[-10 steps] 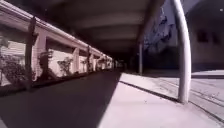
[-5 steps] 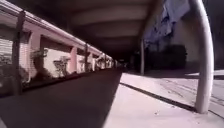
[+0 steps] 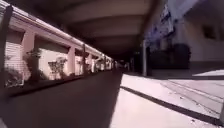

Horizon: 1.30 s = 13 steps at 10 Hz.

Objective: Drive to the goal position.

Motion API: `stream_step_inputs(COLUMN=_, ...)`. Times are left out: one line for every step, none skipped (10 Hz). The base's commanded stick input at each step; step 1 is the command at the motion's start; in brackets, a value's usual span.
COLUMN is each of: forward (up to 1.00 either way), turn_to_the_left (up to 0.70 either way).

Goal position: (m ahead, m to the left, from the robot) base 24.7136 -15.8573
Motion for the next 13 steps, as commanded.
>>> stream_step_inputs(forward=0.85, turn_to_the_left=-0.34)
stream_step_inputs(forward=0.85, turn_to_the_left=-0.34)
stream_step_inputs(forward=0.85, turn_to_the_left=-0.34)
stream_step_inputs(forward=0.85, turn_to_the_left=0.0)
stream_step_inputs(forward=0.85, turn_to_the_left=0.0)
stream_step_inputs(forward=0.85, turn_to_the_left=0.0)
stream_step_inputs(forward=0.85, turn_to_the_left=0.0)
stream_step_inputs(forward=0.85, turn_to_the_left=0.0)
stream_step_inputs(forward=0.85, turn_to_the_left=0.0)
stream_step_inputs(forward=0.85, turn_to_the_left=0.0)
stream_step_inputs(forward=0.85, turn_to_the_left=0.0)
stream_step_inputs(forward=0.85, turn_to_the_left=0.0)
stream_step_inputs(forward=0.85, turn_to_the_left=0.0)
